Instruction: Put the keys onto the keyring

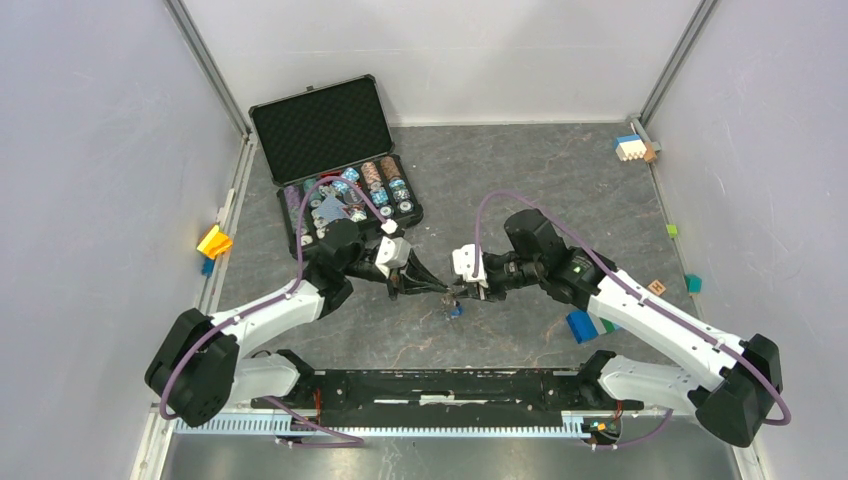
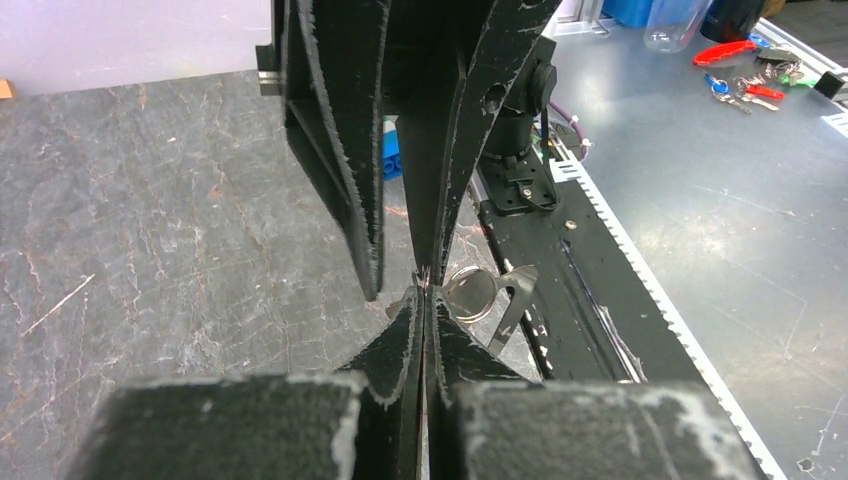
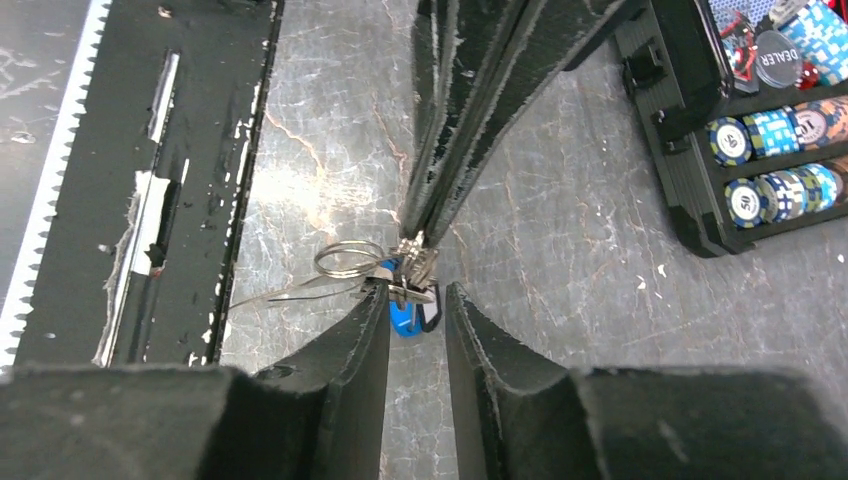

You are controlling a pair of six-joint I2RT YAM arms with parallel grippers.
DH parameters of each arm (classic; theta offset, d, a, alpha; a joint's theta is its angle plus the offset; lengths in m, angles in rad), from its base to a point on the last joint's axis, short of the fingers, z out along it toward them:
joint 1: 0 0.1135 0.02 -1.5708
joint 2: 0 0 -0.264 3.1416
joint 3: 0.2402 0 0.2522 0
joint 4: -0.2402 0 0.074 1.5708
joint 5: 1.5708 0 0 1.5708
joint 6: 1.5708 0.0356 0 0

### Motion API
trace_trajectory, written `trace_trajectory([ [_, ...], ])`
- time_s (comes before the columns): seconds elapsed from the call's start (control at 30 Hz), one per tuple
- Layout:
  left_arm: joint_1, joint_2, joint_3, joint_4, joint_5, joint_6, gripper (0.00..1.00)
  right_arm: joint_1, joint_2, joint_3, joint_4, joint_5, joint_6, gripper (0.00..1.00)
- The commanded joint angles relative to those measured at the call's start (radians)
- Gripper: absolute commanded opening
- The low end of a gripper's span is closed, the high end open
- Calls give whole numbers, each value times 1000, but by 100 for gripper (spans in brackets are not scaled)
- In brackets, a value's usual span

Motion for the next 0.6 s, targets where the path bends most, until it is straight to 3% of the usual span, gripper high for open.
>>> trace_trajectory([
  [0.0,3,-16,-2,97,35,-42,2,-4,-8,-2,11,-65,-25,29],
  [0.3,3,-19,-11,120,53,-40,2,-4,-4,-13,14,-86,-35,4],
  [0.57,3,2,-10,165,88,-55,2,-4,15,-40,41,-164,-47,0],
])
